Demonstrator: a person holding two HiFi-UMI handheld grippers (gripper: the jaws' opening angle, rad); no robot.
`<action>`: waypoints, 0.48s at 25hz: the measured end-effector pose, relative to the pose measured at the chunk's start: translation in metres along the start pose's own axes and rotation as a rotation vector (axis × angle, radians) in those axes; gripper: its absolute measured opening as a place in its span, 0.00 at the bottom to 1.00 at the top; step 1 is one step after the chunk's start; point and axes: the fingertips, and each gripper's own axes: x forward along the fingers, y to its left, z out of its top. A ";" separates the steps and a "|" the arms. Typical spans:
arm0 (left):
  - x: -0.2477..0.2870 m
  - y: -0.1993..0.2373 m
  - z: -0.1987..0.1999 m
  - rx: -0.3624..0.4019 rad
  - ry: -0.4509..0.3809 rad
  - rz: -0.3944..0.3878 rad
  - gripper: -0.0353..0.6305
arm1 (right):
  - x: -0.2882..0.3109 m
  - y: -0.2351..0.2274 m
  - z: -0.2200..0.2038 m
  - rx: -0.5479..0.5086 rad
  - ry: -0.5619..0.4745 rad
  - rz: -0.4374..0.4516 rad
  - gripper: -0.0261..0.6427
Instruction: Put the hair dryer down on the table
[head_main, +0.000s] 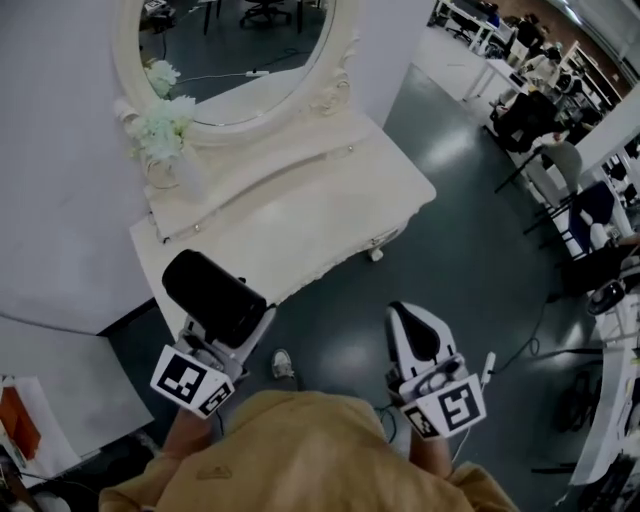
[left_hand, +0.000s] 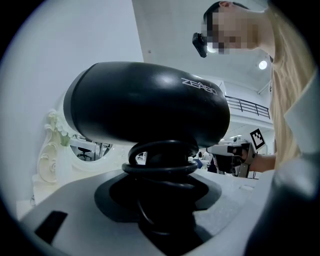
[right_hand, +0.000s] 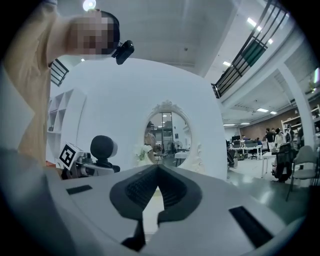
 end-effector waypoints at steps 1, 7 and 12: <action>0.007 0.007 -0.003 -0.004 0.008 -0.012 0.40 | 0.006 -0.003 -0.003 -0.002 0.004 -0.007 0.04; 0.051 0.028 -0.012 -0.054 0.033 -0.073 0.40 | 0.022 -0.036 -0.020 0.037 0.042 -0.084 0.04; 0.094 0.034 -0.015 -0.060 0.049 -0.081 0.40 | 0.039 -0.076 -0.024 0.042 0.040 -0.091 0.04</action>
